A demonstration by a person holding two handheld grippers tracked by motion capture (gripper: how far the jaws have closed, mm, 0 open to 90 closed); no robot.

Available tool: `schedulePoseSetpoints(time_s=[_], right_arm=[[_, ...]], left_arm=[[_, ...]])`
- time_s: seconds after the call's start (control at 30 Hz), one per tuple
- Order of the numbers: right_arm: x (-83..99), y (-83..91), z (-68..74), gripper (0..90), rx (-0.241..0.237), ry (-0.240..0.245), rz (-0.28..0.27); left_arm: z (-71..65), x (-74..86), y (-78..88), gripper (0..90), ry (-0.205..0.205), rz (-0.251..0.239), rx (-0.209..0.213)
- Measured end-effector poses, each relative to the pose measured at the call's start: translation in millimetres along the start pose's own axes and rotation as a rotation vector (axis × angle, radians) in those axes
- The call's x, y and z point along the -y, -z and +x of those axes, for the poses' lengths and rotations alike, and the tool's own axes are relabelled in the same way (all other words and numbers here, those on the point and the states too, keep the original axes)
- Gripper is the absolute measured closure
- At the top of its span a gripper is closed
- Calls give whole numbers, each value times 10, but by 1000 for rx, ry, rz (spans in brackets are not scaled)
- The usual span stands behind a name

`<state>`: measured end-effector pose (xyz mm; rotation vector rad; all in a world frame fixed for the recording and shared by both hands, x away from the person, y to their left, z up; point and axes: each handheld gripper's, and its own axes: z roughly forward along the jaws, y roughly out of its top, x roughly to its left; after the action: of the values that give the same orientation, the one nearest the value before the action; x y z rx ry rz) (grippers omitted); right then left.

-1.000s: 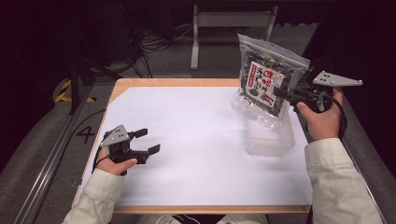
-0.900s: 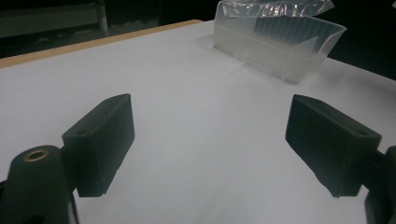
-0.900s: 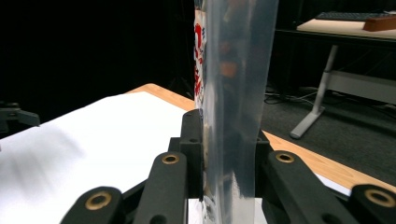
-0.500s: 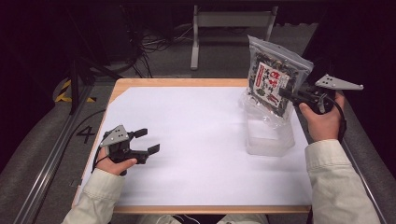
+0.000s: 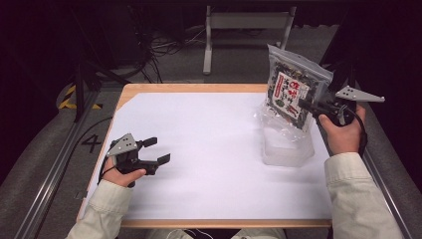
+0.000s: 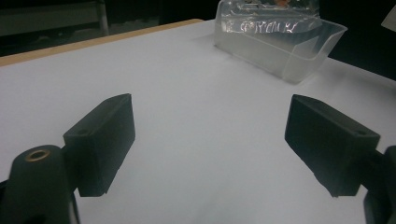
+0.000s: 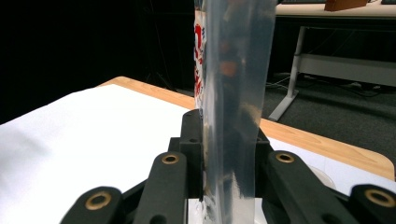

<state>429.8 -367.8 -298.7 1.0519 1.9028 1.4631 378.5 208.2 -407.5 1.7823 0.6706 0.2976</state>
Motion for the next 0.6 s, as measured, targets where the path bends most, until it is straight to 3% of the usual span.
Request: schedulePoseSetpoints(time_s=[0.3,0.43,0.6], right_arm=[[138,22,-36,758,30,-14,41],[218,40,-54,759,41,-40,38],[258,55,-57,760,63,-38,45]], left_arm=[[-3,2,-6,171,2,2,3],[3,2,-4,171,2,3,0],[0,4,-2,171,7,6,0]])
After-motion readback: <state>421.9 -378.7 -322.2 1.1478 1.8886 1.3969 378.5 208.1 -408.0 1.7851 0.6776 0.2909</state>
